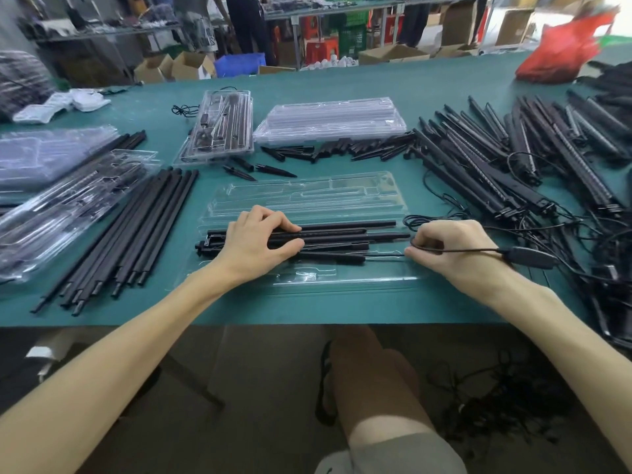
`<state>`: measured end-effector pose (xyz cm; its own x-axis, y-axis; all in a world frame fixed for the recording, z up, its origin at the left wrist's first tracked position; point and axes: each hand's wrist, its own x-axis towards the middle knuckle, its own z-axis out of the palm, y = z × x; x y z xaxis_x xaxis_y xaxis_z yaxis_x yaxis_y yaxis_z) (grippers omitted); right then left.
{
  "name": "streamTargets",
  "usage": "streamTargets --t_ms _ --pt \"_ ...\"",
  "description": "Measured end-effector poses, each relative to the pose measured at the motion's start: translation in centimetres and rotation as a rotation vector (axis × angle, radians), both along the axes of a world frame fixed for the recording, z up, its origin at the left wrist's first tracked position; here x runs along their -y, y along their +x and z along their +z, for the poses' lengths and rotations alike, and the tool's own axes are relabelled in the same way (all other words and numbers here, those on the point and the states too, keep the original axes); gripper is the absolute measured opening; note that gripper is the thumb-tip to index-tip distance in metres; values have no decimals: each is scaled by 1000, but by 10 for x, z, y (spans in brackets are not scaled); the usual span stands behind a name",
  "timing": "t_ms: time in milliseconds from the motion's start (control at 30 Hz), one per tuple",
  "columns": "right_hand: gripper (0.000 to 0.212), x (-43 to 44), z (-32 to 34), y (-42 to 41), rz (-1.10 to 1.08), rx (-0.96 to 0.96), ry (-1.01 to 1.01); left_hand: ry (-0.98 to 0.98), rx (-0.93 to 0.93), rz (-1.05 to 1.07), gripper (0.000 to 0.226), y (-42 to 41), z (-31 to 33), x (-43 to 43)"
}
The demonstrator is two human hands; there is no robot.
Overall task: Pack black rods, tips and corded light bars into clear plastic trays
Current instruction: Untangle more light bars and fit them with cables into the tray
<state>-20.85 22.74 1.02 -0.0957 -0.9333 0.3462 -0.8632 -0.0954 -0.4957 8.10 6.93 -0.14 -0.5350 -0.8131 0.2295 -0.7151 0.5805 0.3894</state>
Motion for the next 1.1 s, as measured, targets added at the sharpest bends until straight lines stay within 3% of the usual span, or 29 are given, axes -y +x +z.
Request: streamTargets --t_ms 100,167,333,467,567,733,800,867,933,1100 --pt "11 -5 6 4 -9 6 45 45 12 2 23 0 2 3" --pt "7 -14 10 4 33 134 97 50 12 -3 22 0 1 4" --pt "34 -33 30 -1 255 731 488 13 5 -9 23 0 -2 4" --pt "62 -49 46 1 717 1111 636 -21 21 -5 23 0 -3 4" --pt "58 -46 51 6 767 1201 516 -18 35 -6 24 -1 -4 4" --pt "29 -27 54 -16 331 1319 165 -23 25 -8 23 -1 -3 4" --pt "21 -22 45 -28 98 1083 71 -35 25 -11 22 -1 -3 4" --pt "17 -18 33 -34 -95 624 58 -45 28 -9 22 -1 -4 4" --pt "25 -16 21 -36 -162 321 130 -49 26 -10 21 -1 -4 5" --pt "42 -18 18 -35 -83 160 210 -54 30 -11 22 -2 -6 6"
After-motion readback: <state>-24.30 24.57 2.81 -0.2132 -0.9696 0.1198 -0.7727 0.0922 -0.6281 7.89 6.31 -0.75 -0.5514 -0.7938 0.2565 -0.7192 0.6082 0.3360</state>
